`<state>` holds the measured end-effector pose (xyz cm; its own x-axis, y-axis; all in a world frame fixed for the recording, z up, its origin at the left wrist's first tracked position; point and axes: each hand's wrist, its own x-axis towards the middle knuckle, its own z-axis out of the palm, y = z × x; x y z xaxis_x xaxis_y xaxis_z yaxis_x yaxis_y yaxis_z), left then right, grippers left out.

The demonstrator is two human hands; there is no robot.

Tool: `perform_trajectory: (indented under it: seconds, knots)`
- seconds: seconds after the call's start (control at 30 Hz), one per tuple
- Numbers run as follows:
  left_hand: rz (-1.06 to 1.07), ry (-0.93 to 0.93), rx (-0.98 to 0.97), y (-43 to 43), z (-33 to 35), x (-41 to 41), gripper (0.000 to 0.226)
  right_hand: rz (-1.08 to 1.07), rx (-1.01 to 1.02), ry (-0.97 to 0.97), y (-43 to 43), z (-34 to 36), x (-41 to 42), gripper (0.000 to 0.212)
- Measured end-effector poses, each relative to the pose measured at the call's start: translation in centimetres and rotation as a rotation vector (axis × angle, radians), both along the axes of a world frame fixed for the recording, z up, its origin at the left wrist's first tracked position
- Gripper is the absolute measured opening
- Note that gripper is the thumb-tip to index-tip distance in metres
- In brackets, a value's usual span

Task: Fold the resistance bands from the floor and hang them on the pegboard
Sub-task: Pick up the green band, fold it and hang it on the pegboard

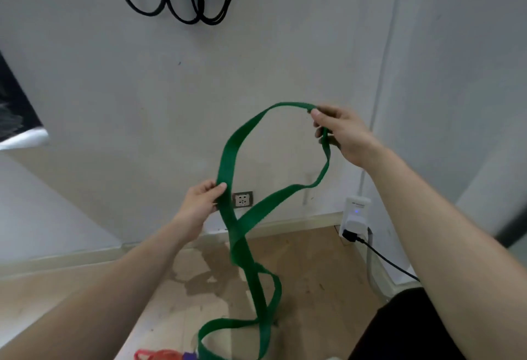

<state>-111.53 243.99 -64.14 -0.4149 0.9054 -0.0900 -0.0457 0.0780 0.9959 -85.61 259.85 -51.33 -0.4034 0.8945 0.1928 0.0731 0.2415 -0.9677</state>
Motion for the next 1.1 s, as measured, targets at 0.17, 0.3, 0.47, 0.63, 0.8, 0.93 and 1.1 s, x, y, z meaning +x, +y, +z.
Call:
perform_trajectory:
  seconds: [0.17,0.3,0.47,0.63,0.8,0.93,1.1]
  knots:
    - [0.073,0.029,0.005,-0.8,6.5,-3.5,0.017,0.068,0.006,-0.512,0.1,-6.3,-1.9,0.022]
    - [0.02,0.143,0.068,-1.8,11.5,-4.4,0.022,0.233,0.026,-1.117,-1.1,-9.6,-3.6,0.053]
    - [-0.105,0.315,0.131,-3.1,14.4,-4.0,0.014,0.414,0.007,-0.713,-3.9,-7.5,-8.0,0.069]
    - [-0.124,0.283,0.205,-4.3,15.5,-3.4,0.016,0.648,-0.074,-0.274,-9.1,-5.6,-13.2,0.068]
    - [-0.061,0.216,0.266,-5.7,15.1,-4.9,0.018,0.509,0.014,-0.199,-11.8,-7.5,-17.0,0.057]
    - [-0.045,0.141,0.303,-6.7,13.0,-6.2,0.015,0.461,0.012,-0.202,-12.2,-9.4,-18.8,0.056]
    - [-0.008,0.093,0.349,-8.0,12.2,-8.1,0.024,0.533,-0.068,-0.292,-12.6,-12.2,-20.9,0.024]
